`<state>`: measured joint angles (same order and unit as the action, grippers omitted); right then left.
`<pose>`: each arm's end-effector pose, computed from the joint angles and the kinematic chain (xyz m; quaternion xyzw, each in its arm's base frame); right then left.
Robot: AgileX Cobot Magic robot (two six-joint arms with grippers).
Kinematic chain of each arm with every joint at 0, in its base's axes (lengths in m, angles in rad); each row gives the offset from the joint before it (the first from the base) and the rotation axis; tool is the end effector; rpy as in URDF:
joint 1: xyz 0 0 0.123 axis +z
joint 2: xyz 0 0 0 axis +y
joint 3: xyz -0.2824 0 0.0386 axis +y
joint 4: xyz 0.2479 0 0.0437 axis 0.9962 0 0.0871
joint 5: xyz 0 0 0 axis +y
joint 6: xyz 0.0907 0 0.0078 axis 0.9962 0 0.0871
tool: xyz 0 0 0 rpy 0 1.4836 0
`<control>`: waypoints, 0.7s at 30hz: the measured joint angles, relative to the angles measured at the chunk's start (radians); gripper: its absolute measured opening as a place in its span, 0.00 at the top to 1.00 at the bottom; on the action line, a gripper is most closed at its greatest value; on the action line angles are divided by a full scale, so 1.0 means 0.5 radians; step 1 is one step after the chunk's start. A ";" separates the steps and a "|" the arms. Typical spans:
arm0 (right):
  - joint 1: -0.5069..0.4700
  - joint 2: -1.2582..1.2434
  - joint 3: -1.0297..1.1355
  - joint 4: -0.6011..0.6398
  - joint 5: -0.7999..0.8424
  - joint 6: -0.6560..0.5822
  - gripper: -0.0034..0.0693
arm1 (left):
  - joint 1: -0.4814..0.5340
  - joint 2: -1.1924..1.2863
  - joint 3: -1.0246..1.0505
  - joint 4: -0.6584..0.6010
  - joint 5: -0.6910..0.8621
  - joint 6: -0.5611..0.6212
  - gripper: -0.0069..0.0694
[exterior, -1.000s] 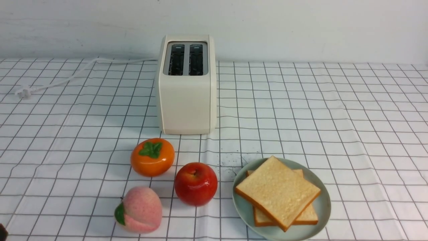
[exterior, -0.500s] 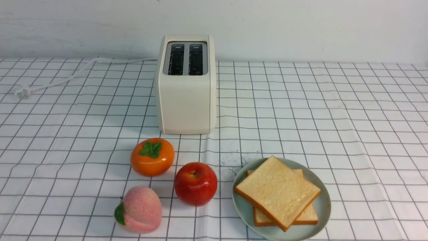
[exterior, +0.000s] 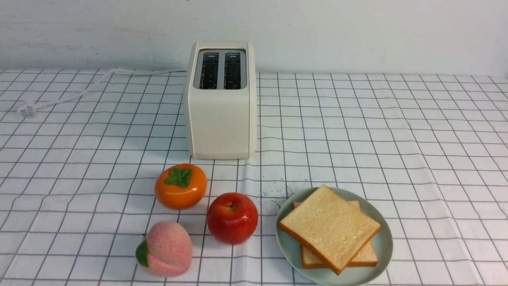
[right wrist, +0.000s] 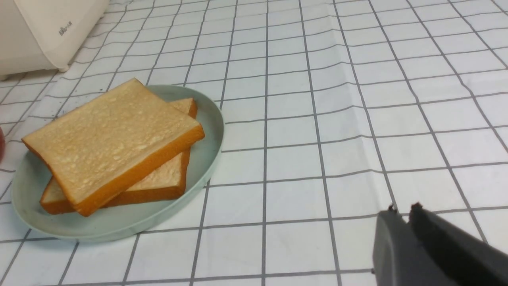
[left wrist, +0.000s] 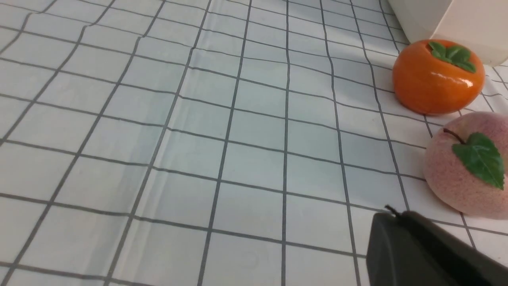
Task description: Take toasted bread from bread machine on white checkered table place on plate.
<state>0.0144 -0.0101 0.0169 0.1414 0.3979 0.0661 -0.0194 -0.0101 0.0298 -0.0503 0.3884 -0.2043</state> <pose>0.0518 0.0057 0.1726 0.0576 0.8068 0.0839 0.5821 0.0522 -0.0028 0.1688 -0.0881 0.8060 -0.0865 0.5788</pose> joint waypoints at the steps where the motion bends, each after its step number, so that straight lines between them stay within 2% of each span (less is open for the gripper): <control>1: 0.000 0.000 0.000 0.000 0.000 0.000 0.88 | 0.000 0.000 0.000 0.000 0.000 0.000 0.93; 21: 0.000 0.000 0.000 0.000 0.000 0.000 0.84 | 0.000 0.000 0.000 0.000 0.000 0.000 0.93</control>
<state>0.0144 -0.0101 0.0169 0.1414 0.3979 0.0661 -0.0194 -0.0101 0.0298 -0.0503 0.3884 -0.2043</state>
